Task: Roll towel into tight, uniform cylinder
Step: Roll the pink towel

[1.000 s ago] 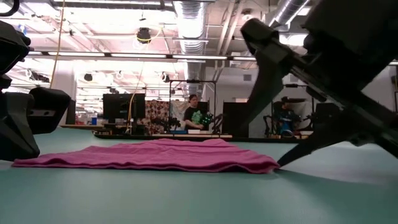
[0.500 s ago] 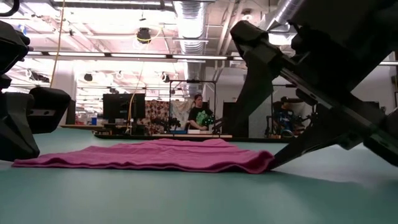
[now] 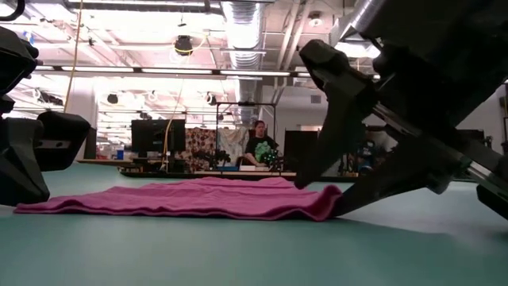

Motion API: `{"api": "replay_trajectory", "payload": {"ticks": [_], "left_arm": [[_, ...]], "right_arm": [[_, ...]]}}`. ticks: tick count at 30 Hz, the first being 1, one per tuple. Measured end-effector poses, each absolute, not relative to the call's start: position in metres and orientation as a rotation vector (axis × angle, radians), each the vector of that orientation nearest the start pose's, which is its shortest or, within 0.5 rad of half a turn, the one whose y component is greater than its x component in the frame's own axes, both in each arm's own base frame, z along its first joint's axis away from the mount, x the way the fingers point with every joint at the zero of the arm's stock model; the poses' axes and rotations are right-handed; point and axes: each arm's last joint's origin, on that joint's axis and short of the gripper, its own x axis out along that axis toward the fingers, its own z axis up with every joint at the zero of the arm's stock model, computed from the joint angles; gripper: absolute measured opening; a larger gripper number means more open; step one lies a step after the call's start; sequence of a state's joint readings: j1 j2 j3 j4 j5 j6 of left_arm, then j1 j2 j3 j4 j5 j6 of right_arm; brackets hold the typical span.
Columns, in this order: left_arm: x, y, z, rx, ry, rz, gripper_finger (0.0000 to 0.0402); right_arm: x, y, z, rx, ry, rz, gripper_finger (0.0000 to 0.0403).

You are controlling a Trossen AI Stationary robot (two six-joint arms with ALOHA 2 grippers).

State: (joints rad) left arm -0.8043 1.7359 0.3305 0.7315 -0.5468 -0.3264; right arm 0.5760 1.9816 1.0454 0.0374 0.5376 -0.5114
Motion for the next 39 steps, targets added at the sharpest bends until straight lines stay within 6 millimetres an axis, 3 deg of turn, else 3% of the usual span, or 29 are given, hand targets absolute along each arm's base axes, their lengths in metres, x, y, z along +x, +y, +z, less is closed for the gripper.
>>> {"api": "replay_trajectory", "payload": {"ticks": [11, 21, 29, 39], "left_arm": [[0.177, -0.162, 0.083, 0.076, 0.483, -0.178, 0.0000], [0.181, -0.160, 0.112, 0.200, 0.313, -0.099, 0.0000], [0.195, -0.143, 0.103, 0.214, 0.400, -0.123, 0.0000], [0.196, -0.137, 0.097, 0.202, 0.472, -0.143, 0.0000]], "right_arm": [[0.321, 0.191, 0.109, -0.831, 0.798, 0.172, 0.0011], [0.317, 0.197, 0.109, -0.753, 0.791, 0.134, 0.0006], [0.316, 0.199, 0.108, -0.711, 0.791, 0.119, 0.0007], [0.318, 0.208, 0.115, -0.680, 0.769, 0.115, 0.0007]]}}
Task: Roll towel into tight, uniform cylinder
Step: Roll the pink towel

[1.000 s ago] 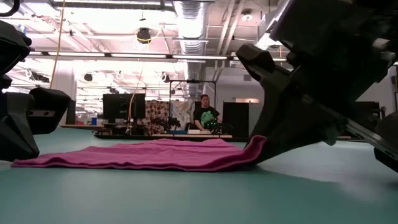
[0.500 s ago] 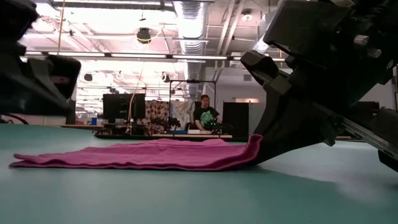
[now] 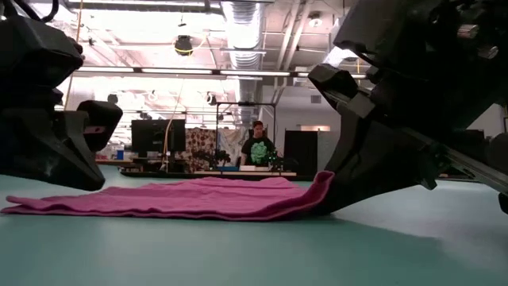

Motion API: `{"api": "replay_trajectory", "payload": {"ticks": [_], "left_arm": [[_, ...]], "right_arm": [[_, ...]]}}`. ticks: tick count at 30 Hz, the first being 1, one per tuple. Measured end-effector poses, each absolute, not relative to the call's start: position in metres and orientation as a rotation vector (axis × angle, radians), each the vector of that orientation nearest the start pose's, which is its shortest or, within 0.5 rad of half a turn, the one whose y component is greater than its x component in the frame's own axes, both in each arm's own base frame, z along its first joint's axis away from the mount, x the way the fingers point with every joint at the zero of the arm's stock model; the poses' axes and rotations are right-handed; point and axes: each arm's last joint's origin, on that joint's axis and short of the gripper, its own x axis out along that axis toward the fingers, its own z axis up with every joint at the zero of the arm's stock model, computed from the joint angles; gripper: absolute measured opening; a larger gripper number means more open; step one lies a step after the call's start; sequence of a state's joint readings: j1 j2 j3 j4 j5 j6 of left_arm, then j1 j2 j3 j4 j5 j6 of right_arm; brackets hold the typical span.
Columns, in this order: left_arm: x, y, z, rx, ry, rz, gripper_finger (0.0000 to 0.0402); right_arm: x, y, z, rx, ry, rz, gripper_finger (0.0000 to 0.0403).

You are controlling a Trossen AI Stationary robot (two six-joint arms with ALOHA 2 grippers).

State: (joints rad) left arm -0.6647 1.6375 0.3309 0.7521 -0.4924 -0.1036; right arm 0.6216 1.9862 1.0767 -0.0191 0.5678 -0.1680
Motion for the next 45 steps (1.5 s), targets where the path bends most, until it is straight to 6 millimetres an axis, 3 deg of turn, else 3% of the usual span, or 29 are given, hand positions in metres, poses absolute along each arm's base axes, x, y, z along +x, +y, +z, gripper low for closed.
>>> {"api": "replay_trajectory", "payload": {"ticks": [17, 26, 37, 41, 45], "left_arm": [[0.194, -0.136, 0.092, 0.165, 0.538, -0.167, 0.0000], [0.194, -0.137, 0.093, 0.142, 0.538, -0.206, 0.0000], [0.197, -0.144, 0.114, 0.013, 0.427, -0.329, 0.0000], [0.197, -0.142, 0.123, 0.101, 0.374, -0.292, 0.0000], [0.199, -0.137, 0.119, 0.198, 0.376, -0.215, 0.0000]], "right_arm": [[0.317, 0.210, 0.116, -0.334, 0.785, 0.040, 0.0007], [0.314, 0.213, 0.135, -0.140, 0.769, 0.068, 0.0007], [0.320, 0.204, 0.136, 0.036, 0.777, -0.002, 0.0007], [0.319, 0.206, 0.135, 0.077, 0.789, 0.003, 0.0007], [0.319, 0.206, 0.135, 0.086, 0.785, 0.002, 0.0007]]}}
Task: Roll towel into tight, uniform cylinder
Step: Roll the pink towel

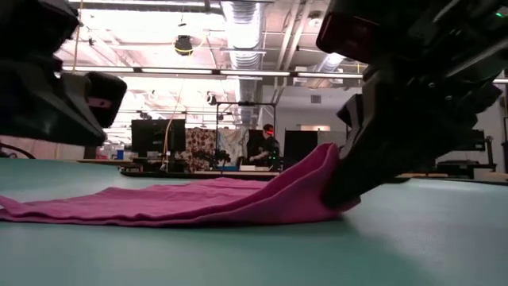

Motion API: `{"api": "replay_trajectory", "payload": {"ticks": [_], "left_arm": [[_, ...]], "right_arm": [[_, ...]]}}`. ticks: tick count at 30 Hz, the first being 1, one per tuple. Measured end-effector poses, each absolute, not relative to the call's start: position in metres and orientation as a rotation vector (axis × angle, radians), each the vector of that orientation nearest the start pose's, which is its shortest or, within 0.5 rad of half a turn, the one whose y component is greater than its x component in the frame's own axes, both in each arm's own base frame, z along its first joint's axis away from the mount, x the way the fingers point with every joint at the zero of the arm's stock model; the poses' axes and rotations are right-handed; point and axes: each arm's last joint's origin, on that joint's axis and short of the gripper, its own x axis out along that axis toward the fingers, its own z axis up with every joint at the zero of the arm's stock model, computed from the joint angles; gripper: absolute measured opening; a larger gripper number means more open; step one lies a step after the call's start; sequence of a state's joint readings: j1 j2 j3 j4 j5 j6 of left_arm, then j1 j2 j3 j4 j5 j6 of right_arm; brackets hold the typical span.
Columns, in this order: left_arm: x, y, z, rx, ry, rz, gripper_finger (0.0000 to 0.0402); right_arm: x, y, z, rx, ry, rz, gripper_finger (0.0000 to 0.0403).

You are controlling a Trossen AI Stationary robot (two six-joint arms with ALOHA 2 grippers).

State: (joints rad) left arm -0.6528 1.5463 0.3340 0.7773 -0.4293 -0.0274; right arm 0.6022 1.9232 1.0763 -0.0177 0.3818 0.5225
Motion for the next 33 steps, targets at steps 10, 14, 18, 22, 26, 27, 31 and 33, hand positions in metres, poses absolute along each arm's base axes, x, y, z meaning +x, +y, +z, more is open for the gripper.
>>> {"api": "replay_trajectory", "payload": {"ticks": [10, 14, 18, 22, 26, 27, 31, 33], "left_arm": [[0.201, -0.136, 0.092, 0.166, 0.488, -0.228, 0.0000], [0.203, -0.138, 0.084, 0.138, 0.491, -0.267, 0.0000], [0.203, -0.139, 0.080, 0.125, 0.505, -0.270, 0.0000], [0.203, -0.138, 0.079, 0.123, 0.517, -0.274, 0.0000], [0.201, -0.139, 0.077, 0.115, 0.543, -0.292, 0.0000], [0.201, -0.138, 0.077, 0.114, 0.547, -0.292, 0.0000], [0.201, -0.138, 0.076, 0.102, 0.557, -0.291, 0.0000], [0.201, -0.139, 0.076, 0.092, 0.563, -0.308, 0.0000]], "right_arm": [[0.320, 0.205, 0.136, 0.149, 0.781, -0.028, 0.0007], [0.321, 0.204, 0.136, 0.241, 0.778, -0.069, 0.0007], [0.321, 0.204, 0.136, 0.339, 0.773, -0.114, 0.0007], [0.320, 0.207, 0.137, 0.409, 0.752, -0.139, 0.0007], [0.318, 0.213, 0.139, 0.461, 0.717, -0.151, 0.0007], [0.317, 0.214, 0.139, 0.478, 0.714, -0.160, 0.0007], [0.314, 0.215, 0.138, 0.555, 0.722, -0.214, 0.0007], [0.314, 0.215, 0.138, 0.579, 0.717, -0.229, 0.0007]]}}
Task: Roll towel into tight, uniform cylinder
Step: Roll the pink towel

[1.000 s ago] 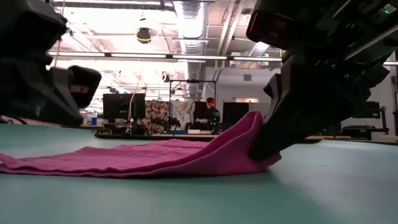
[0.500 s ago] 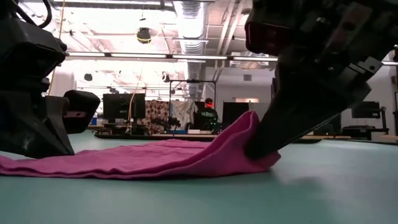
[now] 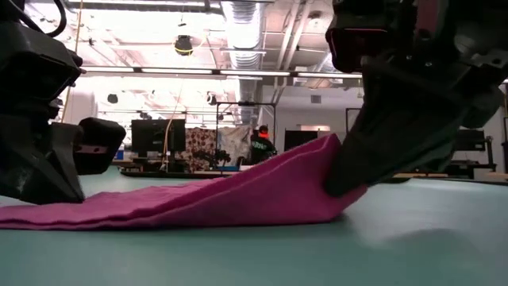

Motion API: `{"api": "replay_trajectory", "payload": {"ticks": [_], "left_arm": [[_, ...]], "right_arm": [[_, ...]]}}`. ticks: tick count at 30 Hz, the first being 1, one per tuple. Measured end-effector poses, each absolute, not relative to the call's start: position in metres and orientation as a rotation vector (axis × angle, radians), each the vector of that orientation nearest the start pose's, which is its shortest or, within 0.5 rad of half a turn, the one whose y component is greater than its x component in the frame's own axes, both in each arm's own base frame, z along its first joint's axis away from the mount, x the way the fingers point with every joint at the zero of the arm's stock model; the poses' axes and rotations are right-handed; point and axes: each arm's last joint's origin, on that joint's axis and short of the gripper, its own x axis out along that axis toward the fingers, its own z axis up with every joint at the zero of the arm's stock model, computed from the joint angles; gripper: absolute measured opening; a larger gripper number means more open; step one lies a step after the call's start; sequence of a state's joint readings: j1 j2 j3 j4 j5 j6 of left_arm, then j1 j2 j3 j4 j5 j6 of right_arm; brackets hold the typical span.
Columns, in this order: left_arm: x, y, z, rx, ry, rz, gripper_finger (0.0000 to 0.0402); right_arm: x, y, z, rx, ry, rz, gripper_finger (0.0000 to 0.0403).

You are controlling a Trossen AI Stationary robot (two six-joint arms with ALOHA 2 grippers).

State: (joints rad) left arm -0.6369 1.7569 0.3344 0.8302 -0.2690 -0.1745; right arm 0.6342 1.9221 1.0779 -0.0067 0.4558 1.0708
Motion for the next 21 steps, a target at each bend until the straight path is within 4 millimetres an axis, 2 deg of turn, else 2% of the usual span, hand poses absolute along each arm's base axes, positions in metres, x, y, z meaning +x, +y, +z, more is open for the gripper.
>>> {"api": "replay_trajectory", "payload": {"ticks": [15, 21], "left_arm": [[0.1997, -0.1398, 0.0755, 0.062, 0.582, -0.346, 0.0000], [0.1993, -0.1404, 0.0753, 0.048, 0.590, -0.367, 0.0000]], "right_arm": [[0.3138, 0.2137, 0.1383, 0.774, 0.641, -0.356, 0.0007], [0.3083, 0.2118, 0.1345, 0.836, 0.632, -0.457, 0.0007]]}}
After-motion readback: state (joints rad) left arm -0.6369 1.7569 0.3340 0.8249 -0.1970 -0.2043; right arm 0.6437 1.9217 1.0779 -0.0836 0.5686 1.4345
